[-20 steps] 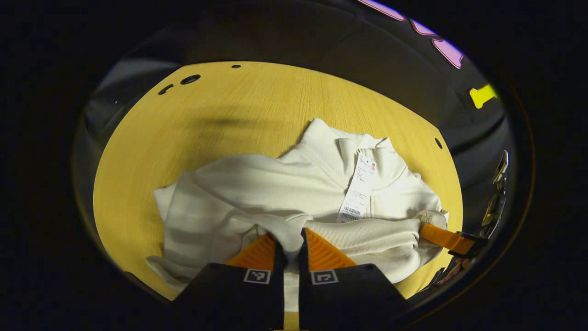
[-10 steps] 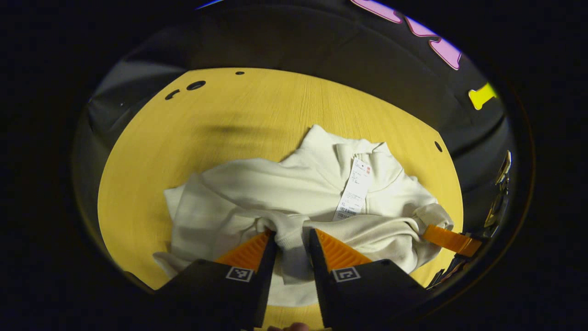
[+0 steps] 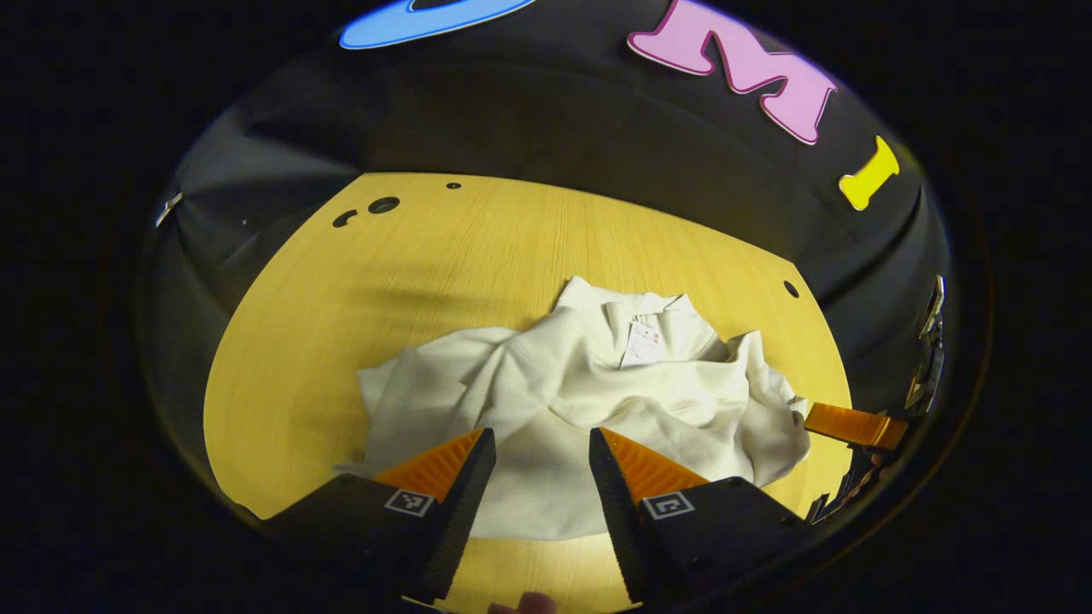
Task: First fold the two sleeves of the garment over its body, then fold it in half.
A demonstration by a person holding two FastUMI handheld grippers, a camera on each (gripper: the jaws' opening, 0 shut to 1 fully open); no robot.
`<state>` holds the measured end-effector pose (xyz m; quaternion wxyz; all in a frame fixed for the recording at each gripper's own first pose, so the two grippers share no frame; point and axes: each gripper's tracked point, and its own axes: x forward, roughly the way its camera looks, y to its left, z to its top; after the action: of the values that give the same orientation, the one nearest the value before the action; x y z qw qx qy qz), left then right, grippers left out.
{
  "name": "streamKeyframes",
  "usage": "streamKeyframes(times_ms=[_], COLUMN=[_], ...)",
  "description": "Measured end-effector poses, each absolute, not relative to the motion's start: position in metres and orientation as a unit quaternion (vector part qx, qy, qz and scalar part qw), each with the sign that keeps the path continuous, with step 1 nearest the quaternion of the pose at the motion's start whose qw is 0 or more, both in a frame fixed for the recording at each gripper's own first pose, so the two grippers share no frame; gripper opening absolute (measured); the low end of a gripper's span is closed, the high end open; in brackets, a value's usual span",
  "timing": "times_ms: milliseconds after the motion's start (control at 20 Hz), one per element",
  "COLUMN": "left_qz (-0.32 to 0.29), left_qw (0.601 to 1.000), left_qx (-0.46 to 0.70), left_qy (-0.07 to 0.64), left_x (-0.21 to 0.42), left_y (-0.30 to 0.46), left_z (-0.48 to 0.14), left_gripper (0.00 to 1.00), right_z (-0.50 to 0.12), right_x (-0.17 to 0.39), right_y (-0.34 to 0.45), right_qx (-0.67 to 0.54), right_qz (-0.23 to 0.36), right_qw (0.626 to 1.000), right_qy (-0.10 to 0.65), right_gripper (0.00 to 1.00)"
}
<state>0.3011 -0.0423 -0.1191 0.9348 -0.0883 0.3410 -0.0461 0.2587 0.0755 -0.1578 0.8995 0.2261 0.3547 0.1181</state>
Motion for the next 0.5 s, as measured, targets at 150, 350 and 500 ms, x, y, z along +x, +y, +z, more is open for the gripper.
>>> streamKeyframes(times_ms=[150, 350, 500], left_qz=[-0.057, -0.068, -0.073], left_qw=[0.938, 0.947, 0.950], left_qx=[-0.085, -0.079, -0.075], left_qy=[0.330, 0.303, 0.293], left_x=[0.285, 0.264, 0.251], left_y=[-0.050, -0.058, -0.065], left_z=[-0.108, -0.091, -0.085], left_gripper=[0.74, 0.74, 0.74], right_z=[-0.143, -0.132, -0.128], right_x=[0.245, 0.225, 0.211], right_y=[0.074, 0.074, 0.073], right_qx=[0.222, 0.213, 0.200], right_qz=[0.127, 0.137, 0.143], right_qw=[0.907, 0.912, 0.917], right_qy=[0.335, 0.324, 0.315], right_gripper=[0.76, 0.76, 0.76])
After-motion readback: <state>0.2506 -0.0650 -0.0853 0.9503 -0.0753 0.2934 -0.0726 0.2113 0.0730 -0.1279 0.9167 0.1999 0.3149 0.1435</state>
